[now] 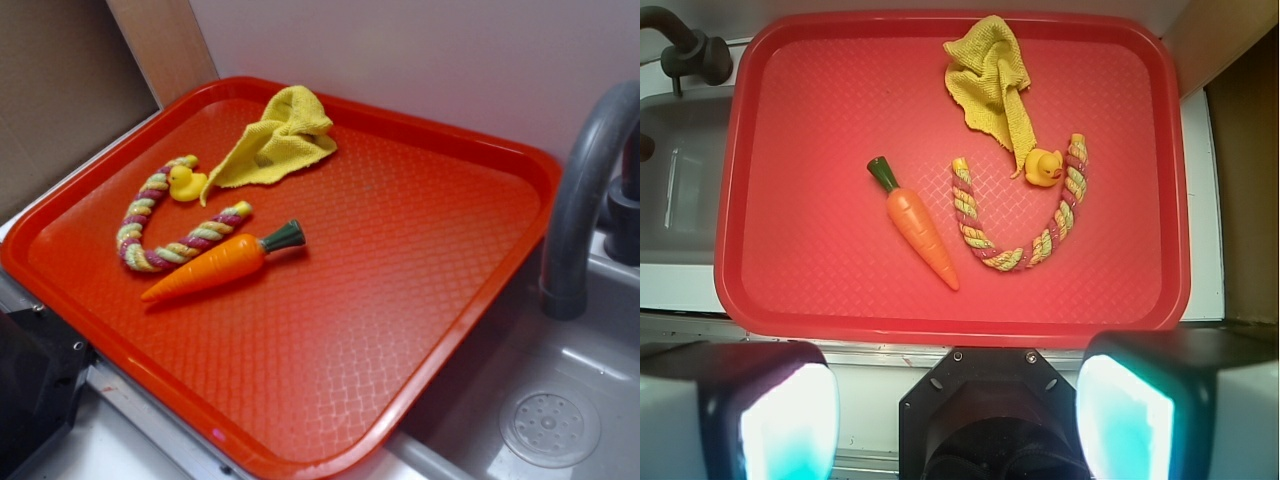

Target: Grab the carrot.

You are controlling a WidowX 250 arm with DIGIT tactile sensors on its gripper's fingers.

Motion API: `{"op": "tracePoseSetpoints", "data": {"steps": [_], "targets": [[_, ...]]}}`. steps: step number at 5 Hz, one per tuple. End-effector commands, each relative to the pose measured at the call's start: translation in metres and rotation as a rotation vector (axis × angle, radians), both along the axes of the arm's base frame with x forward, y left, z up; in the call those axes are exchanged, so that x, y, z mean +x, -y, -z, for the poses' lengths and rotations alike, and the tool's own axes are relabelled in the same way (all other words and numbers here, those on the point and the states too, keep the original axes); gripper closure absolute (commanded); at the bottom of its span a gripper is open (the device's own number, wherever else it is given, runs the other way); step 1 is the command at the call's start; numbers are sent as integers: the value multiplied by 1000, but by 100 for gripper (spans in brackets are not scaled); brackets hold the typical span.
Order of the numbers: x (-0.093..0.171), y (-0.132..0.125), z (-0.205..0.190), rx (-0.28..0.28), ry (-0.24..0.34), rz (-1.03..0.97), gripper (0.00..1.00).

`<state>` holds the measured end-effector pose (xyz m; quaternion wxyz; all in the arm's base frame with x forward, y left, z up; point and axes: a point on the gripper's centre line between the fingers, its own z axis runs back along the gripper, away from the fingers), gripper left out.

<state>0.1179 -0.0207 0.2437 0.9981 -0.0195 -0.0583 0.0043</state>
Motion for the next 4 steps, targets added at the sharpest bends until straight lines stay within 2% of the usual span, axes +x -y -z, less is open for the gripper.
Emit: {"op": "tracePoseSetpoints", "data": {"steps": [1,2,3,4], "targets": [[0,0,0,0,0,0,0],[12,2,7,-83,20,-168,0],[26,9,15,-58,34,-20,0],[44,13,32,-50,25,120,0]]}}
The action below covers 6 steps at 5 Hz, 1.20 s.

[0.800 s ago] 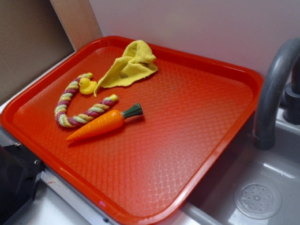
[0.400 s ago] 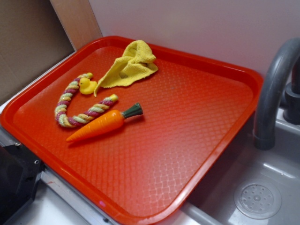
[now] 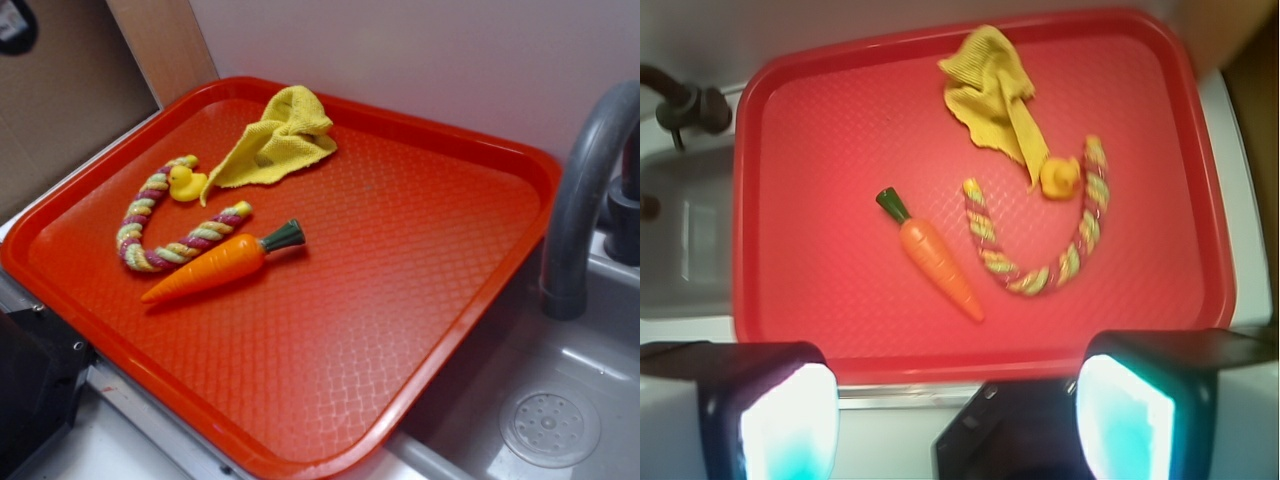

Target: Grab the carrot.

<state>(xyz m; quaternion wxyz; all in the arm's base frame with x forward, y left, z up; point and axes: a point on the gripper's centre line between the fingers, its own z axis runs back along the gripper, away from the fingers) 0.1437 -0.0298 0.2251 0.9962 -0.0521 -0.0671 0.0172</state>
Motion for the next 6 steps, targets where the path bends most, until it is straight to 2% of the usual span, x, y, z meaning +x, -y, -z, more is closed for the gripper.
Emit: {"op": "tracePoseSetpoints", "data": {"steps": [1,2,3,5,6], "targets": [[34,9,31,75,23,240,0],[47,14,57,98,25,285,0],[49,23,93,138,10,309,0],[43,42,151,116,-61,433,0],[45,44,181,168,-106,435,0]]}}
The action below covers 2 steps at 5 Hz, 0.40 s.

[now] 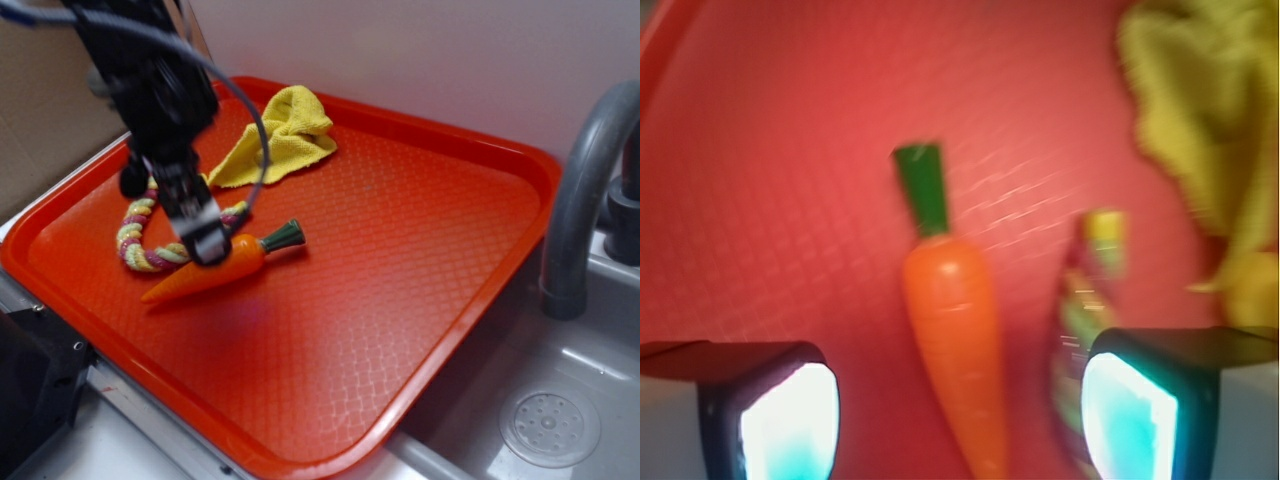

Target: Grab the carrot.

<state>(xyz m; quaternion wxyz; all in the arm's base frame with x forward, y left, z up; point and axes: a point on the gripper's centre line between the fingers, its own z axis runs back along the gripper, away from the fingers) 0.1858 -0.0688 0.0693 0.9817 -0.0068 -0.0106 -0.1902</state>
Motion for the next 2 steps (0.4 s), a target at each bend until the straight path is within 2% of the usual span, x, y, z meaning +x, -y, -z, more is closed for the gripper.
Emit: {"op": "tracePoseSetpoints", "data": {"steps": [1,2], "targets": [[7,0,55,118,-33,3,55],[12,-6,61,136,-44,-13,90]]}}
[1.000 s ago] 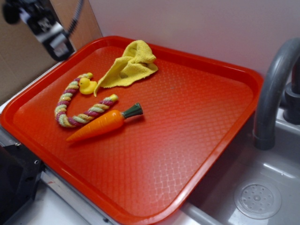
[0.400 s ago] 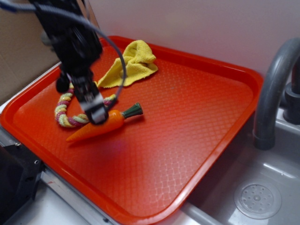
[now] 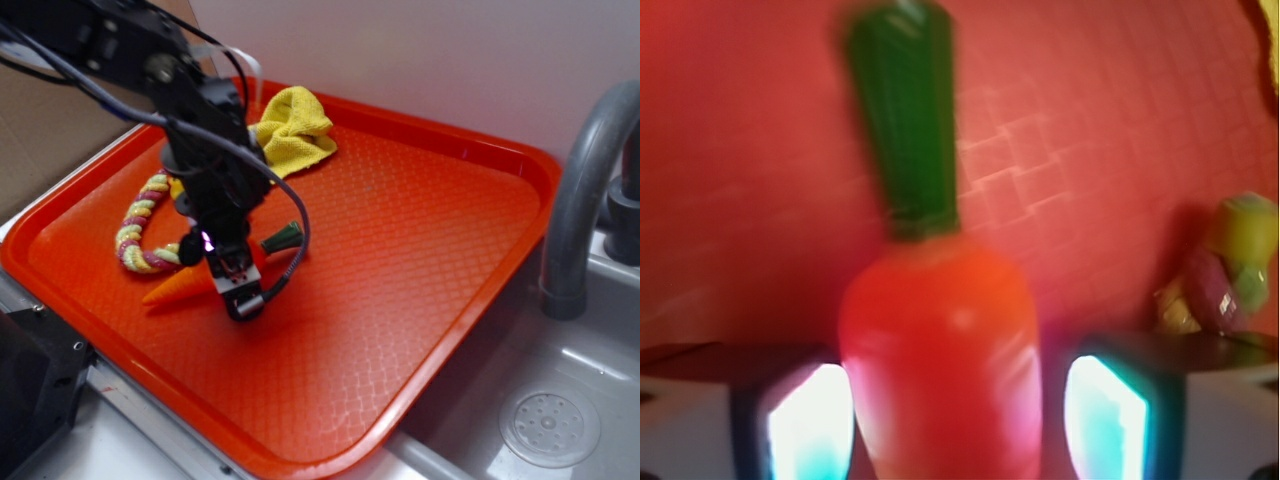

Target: Grab the carrot.

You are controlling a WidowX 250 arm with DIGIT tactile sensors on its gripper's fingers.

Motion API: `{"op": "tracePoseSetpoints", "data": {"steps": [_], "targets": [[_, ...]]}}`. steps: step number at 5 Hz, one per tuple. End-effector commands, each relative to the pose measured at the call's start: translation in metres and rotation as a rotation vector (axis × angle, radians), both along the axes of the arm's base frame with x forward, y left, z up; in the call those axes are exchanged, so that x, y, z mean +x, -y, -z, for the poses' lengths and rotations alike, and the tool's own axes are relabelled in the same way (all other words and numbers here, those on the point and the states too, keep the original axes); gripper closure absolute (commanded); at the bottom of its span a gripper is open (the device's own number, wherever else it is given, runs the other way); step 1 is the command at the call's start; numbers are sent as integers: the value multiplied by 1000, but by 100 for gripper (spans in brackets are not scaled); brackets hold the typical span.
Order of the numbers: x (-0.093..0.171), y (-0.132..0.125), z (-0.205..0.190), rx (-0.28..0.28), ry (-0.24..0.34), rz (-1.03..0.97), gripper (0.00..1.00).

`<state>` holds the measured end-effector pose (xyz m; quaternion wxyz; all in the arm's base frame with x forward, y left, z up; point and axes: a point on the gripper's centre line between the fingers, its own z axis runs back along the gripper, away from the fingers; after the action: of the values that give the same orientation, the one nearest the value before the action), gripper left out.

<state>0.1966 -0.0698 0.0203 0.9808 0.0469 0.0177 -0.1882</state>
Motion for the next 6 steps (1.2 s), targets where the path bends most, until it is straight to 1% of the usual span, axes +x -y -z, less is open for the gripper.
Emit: {"op": "tracePoseSetpoints", "data": {"steps": [1,2,3,4,5,6], "targets": [[5,-11,15,36,-6,-18,100],[8,-16,-15,22,4,-68,100],[13,-30,-64,-23,2,-280,100],[15,-50,-113,-66,0,-511,100],[10,-65,-163,-92,2,-646,100],[6,-68,-190,-120,57,-675,100]]}}
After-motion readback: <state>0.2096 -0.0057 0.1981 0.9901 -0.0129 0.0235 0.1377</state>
